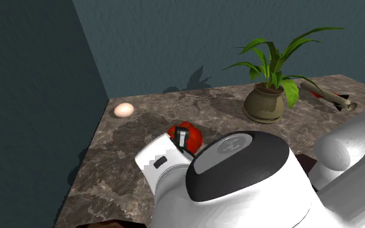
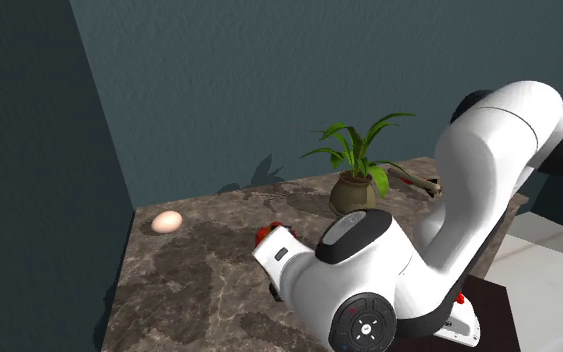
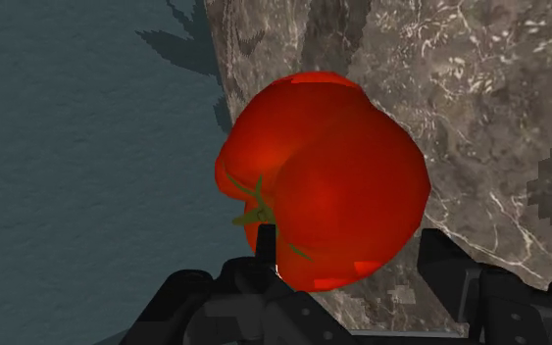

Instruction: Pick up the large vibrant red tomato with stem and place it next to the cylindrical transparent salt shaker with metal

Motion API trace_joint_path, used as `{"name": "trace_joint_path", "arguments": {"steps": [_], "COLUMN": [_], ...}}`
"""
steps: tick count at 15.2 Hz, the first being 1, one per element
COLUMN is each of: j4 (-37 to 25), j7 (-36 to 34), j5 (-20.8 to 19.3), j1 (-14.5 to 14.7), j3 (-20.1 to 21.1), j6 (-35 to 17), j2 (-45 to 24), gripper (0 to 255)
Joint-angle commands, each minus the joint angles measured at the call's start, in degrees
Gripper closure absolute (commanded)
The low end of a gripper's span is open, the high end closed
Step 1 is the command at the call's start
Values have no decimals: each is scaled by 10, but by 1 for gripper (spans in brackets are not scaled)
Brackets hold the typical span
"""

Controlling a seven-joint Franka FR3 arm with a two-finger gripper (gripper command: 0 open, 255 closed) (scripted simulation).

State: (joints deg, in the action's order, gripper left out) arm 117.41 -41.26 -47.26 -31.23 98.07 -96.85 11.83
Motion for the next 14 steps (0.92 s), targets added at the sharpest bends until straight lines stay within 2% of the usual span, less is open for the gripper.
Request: {"name": "trace_joint_path", "arguments": {"steps": [1,14], "j4": [9,51], "j7": [-5,-33], "j5": [8,60], "j1": [-15,-109], "j3": [12,91], "j6": [-15,-110], "j2": [12,94], "gripper": [255,255]}}
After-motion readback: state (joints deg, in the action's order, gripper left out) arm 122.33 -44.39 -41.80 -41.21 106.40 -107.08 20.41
